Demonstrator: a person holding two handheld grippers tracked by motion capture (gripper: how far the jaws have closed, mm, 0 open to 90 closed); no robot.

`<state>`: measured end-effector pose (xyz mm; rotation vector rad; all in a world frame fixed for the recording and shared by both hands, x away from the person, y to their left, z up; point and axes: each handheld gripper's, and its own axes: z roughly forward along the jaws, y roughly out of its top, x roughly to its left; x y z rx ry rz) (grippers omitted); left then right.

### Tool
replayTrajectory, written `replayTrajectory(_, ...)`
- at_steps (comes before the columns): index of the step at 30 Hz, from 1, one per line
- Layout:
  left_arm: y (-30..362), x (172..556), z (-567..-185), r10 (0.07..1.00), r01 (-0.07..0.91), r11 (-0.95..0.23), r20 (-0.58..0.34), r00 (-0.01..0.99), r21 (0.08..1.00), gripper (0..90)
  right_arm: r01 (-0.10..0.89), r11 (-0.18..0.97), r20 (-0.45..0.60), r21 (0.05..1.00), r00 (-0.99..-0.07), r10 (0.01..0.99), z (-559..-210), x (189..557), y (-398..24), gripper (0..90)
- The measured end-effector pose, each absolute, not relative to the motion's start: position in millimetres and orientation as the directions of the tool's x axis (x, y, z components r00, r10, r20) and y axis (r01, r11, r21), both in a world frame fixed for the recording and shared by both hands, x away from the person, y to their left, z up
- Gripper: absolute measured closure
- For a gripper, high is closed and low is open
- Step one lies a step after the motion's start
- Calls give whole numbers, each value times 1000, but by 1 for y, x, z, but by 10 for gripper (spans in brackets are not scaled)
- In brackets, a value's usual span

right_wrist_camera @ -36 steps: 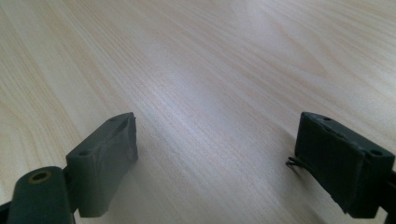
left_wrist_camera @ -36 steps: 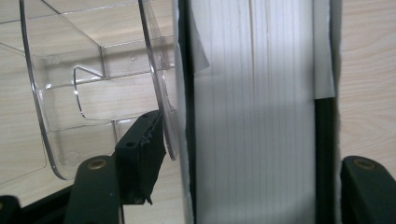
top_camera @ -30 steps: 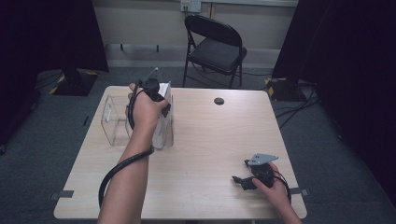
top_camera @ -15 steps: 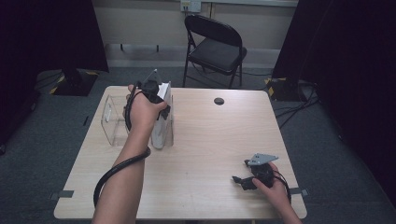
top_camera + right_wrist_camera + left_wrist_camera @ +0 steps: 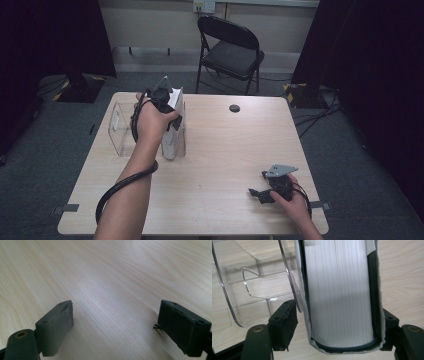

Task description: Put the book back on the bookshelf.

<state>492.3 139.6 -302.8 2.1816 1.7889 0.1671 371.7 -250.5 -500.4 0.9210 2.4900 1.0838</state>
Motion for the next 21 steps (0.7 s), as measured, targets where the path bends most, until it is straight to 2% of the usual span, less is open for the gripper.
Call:
replayTrajectory(12,144,485,-309,963,934,-162,-157,221,319,304,445,518,4,730,-761,649,-500,372,-251,121)
replayTrajectory(21,151,477,-310,952,919,-206,-148,268,337,303,445,518,4,730,-761,649,-500,372,-251,121)
